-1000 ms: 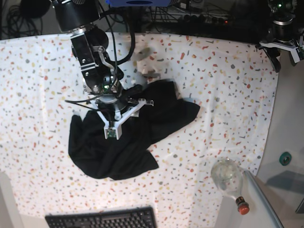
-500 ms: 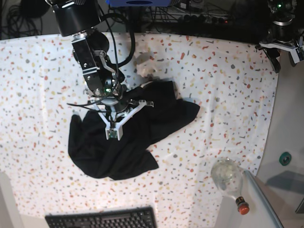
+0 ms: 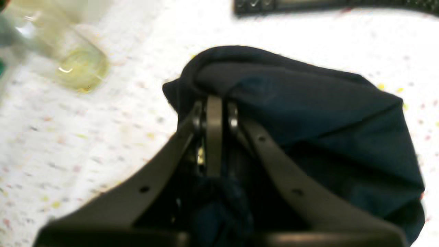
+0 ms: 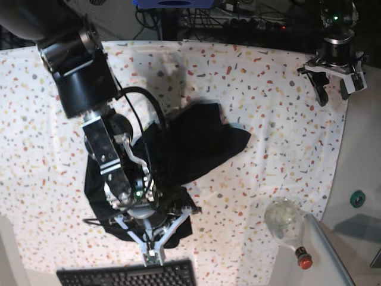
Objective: Layout the t-shirt on the table in an organized manner, then fold the t-shirt properly
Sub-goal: 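Drag the grasped shirt with the right gripper away from the left arm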
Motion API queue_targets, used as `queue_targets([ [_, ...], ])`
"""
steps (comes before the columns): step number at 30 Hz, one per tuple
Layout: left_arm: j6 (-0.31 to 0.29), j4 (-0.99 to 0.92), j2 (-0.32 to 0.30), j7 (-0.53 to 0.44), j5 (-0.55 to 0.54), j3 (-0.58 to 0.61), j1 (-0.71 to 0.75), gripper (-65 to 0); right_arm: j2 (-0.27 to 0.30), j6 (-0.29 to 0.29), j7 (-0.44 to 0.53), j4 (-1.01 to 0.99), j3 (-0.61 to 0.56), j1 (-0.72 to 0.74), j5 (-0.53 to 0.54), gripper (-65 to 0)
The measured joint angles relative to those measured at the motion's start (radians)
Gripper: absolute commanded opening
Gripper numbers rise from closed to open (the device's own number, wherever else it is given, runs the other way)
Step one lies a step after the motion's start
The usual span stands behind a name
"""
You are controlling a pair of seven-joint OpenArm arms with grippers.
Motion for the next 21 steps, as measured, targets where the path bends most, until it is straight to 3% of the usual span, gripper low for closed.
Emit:
queue_targets([
  [5, 0.0, 0.0, 0.003, 0.003, 0.038, 0.066, -0.032, -29.3, 0.007, 0.002, 0.093, -0.273, 0.002, 0.199, 0.004, -63.0],
  [8, -0.001, 0.0, 0.002, 0.003, 0.174, 0.1, -0.048, -29.3, 0.049, -0.001, 0.107, -0.288, 0.004, 0.25, 0.0, -30.5],
  [9, 0.0, 0.0, 0.006, 0.003, 0.224, 0.109, -0.049, -29.3, 0.066, -0.003, 0.099, -0.256, 0.005, 0.246, 0.001, -25.1],
  [13, -0.005, 0.002, 0.011, 0.004, 0.3, 0.163, -0.049, -29.3, 0.173, -0.003, 0.093, 0.044, 0.004, 0.097, 0.003, -29.0],
  [14, -0.004, 0.002, 0.013, 0.003, 0.299, 0.175, -0.058, -29.3, 0.196, -0.008, 0.036, 0.112, 0.013, 0.053, 0.001, -29.4],
  [17, -0.004, 0.0, 0.011, 0.005, 0.303, 0.204, -0.111, -29.3, 0.206, 0.001, -0.124, 0.269, 0.175, -0.111, 0.01, -29.3],
  [21, 0.003, 0.0, 0.008, 0.002, 0.301, 0.241, -0.169, -29.5, 0.221, -0.013, -0.121, 0.325, 0.374, -0.294, -0.011, -29.0],
])
